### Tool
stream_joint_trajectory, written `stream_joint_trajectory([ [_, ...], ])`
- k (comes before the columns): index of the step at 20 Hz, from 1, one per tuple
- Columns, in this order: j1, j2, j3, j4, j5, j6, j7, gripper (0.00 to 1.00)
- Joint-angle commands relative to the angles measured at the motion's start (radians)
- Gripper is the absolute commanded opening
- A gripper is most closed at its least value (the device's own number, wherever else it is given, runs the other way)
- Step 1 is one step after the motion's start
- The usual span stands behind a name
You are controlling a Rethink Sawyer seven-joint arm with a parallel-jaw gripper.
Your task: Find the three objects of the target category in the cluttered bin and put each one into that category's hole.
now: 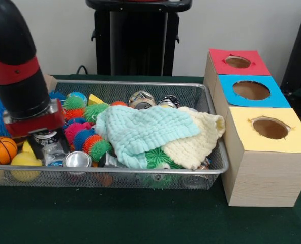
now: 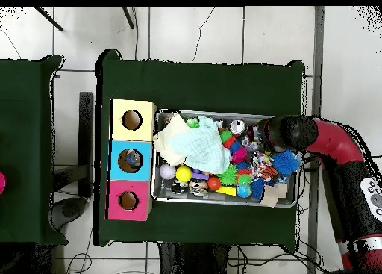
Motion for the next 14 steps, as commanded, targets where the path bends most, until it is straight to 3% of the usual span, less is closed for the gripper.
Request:
stream_joint_trajectory([
  [1, 0.085, -0.018, -0.089, 0.123, -0.052, -0.151, 0.139, 1.0],
  [14, 0.166, -0.028, -0.149, 0.096, 0.027, -0.153, 0.153, 1.0],
])
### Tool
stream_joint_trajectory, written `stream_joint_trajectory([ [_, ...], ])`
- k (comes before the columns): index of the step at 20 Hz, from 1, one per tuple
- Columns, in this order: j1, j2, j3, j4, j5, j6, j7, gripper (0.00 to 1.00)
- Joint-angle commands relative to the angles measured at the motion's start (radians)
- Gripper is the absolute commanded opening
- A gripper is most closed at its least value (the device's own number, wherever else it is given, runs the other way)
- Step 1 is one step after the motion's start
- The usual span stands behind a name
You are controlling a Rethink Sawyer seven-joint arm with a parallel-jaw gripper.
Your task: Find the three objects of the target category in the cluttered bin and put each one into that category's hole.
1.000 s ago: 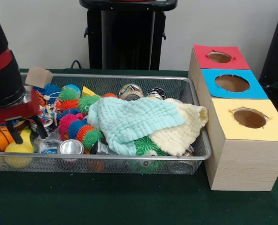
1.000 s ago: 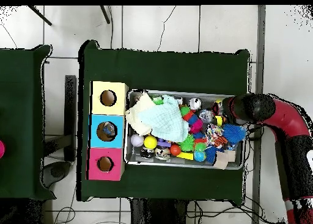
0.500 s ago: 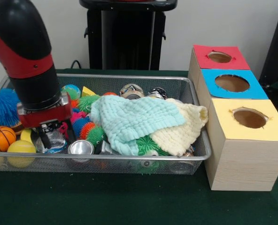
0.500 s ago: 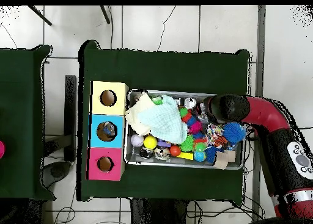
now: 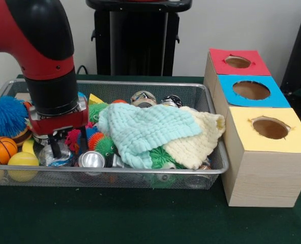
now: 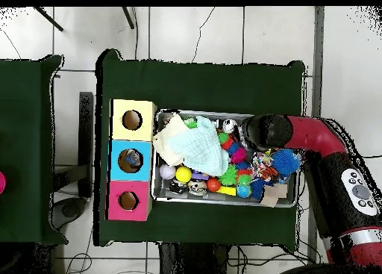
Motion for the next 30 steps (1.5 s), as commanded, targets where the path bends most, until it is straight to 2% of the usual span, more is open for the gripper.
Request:
stream_joint_trajectory([
  [1, 0.041, 0.039, -0.055, 0.054, 0.022, -0.075, 0.149, 1.0],
  [4, 0.041, 0.04, -0.073, 0.045, 0.025, -0.068, 0.132, 1.0],
  [10, 0.014, -0.014, -0.126, 0.146, 0.02, -0.117, 0.156, 1.0],
  [12, 0.002, -0.003, -0.134, 0.158, 0.02, -0.138, 0.157, 1.0],
  [27, -0.003, 0.037, -0.178, 0.148, 0.031, -0.189, 0.115, 1.0],
  [30, -0.001, 0.039, -0.184, 0.12, 0.028, -0.17, 0.087, 1.0],
])
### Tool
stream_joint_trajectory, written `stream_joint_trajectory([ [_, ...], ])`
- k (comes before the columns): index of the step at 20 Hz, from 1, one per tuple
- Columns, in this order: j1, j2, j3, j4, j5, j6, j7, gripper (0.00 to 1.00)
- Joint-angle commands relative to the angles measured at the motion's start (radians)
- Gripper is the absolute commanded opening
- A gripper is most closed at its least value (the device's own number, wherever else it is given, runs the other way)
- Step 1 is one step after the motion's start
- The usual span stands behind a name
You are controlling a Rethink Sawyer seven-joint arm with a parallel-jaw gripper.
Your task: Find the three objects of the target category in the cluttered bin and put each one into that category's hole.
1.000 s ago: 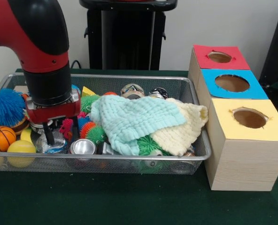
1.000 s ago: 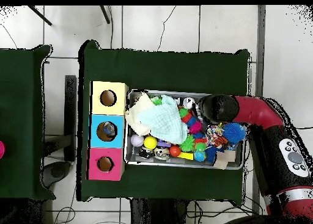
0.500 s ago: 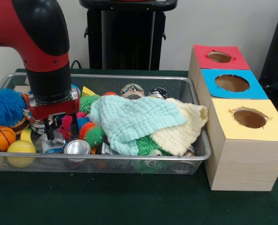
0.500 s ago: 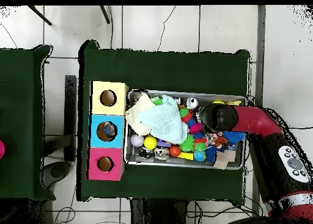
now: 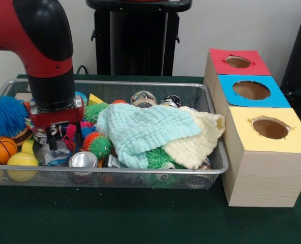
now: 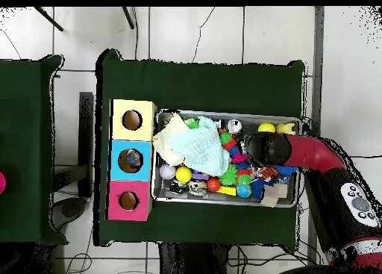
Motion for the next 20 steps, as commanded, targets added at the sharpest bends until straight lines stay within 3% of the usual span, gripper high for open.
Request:
stream_joint_trajectory([
  [1, -0.01, 0.051, -0.057, 0.011, -0.001, -0.014, 0.078, 1.0],
  [8, -0.018, 0.07, -0.055, -0.067, -0.012, 0.029, 0.018, 1.0],
  [20, -0.018, 0.045, -0.06, -0.094, -0.02, 0.062, -0.026, 1.0],
])
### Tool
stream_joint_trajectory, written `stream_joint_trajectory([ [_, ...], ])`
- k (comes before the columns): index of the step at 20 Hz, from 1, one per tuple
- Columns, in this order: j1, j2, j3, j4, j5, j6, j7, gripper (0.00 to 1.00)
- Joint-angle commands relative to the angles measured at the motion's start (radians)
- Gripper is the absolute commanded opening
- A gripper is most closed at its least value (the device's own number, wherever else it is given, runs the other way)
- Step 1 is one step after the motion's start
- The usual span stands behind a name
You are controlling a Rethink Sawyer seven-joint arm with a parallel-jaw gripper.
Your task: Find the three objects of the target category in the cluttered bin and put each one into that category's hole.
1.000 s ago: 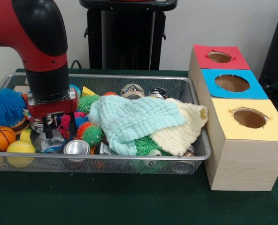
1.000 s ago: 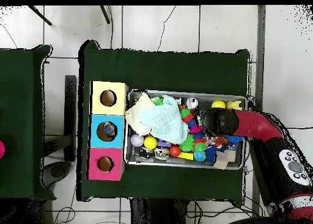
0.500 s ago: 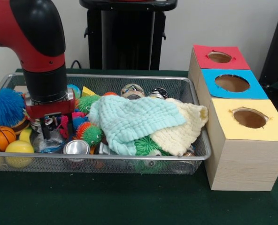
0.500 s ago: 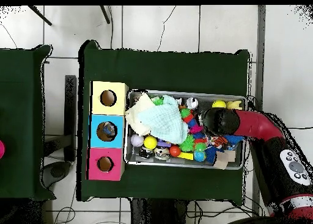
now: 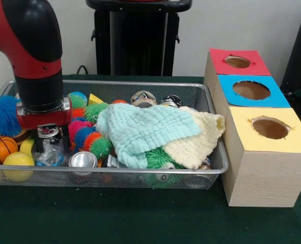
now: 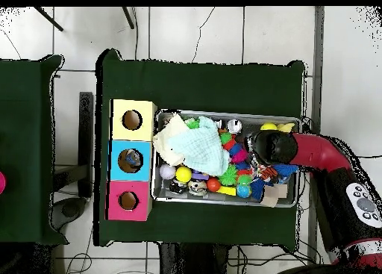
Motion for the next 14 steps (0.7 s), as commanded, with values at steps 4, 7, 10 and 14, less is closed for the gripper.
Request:
stream_joint_trajectory([
  [4, -0.019, 0.037, -0.037, -0.047, -0.015, 0.049, -0.031, 0.0],
  [7, 0.006, 0.019, -0.051, -0.056, -0.033, 0.069, -0.039, 0.0],
  [10, 0.01, 0.013, -0.046, -0.047, -0.032, 0.071, -0.043, 0.0],
  [14, 0.017, 0.025, -0.045, -0.052, -0.033, 0.069, -0.038, 0.0],
])
